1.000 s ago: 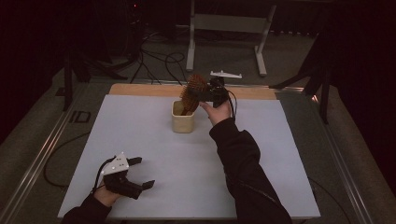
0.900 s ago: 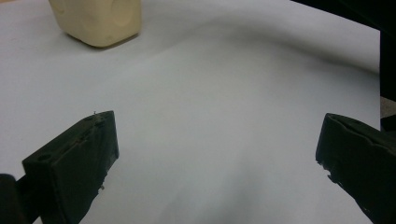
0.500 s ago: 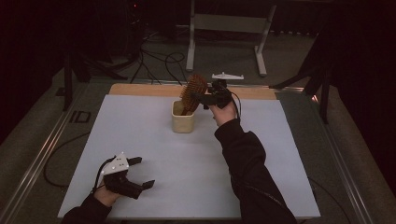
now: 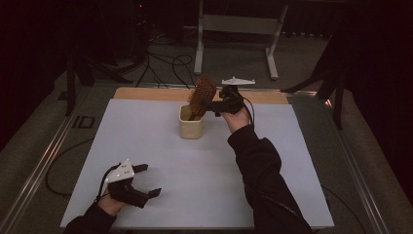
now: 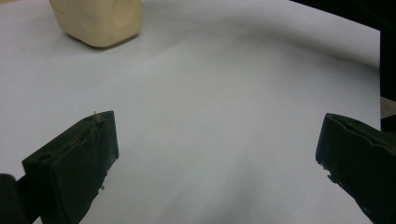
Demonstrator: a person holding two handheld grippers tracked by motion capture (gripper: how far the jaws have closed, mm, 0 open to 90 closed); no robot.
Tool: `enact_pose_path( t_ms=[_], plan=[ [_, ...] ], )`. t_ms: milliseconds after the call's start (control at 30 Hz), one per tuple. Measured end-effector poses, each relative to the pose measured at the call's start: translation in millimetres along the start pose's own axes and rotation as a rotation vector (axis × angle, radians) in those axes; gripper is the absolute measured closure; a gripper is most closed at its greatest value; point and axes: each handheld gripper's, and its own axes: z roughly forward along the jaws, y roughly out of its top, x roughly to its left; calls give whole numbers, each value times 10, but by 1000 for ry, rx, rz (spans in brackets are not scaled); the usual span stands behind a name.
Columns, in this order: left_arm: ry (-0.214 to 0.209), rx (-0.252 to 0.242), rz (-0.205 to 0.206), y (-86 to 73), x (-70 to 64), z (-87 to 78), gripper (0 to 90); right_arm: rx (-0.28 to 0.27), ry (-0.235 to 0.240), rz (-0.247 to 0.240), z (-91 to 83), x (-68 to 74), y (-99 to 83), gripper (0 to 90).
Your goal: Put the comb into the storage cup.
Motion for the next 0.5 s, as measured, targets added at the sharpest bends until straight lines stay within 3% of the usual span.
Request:
enact_pose_path(
  t_ms=[500],
  plan=[
    [-2,-7,1,5,-11,-8,0,13,-7,-30,-208,-88,-171,93]
  ],
)
